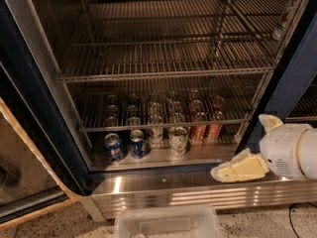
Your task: Pick 7up can from bottom shelf of fridge
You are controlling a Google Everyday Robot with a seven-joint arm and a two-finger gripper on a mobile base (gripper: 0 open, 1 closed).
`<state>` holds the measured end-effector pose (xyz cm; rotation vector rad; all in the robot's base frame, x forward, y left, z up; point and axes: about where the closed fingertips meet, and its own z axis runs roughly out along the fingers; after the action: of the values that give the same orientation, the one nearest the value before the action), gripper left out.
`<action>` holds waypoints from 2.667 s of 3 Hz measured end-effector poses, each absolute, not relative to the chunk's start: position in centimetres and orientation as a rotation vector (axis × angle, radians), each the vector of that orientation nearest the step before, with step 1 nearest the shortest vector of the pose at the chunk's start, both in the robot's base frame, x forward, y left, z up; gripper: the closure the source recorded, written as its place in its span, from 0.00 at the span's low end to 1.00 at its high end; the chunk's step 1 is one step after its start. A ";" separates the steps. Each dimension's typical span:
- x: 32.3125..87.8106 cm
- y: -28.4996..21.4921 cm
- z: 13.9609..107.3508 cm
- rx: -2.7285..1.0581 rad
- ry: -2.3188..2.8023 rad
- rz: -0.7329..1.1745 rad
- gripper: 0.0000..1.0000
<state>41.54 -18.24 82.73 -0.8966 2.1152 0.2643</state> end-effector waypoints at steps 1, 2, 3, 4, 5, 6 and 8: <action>42.1 -17.3 82.0 -0.858 2.069 0.299 0.00; 42.9 -16.8 79.0 -0.731 2.005 0.333 0.00; 44.8 -14.1 77.8 -0.670 1.928 0.345 0.00; 45.0 -13.5 77.5 -0.673 1.920 0.354 0.00; 45.6 -10.9 76.5 -0.685 1.888 0.395 0.00; 46.2 -8.4 75.0 -0.660 1.838 0.422 0.00; 48.4 -4.4 71.1 -0.553 1.776 0.525 0.00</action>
Offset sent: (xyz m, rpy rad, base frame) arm 0.0340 0.0309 -0.0567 0.3408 -0.2319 -0.1649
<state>48.36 -4.40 71.07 -0.5530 1.7762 0.5255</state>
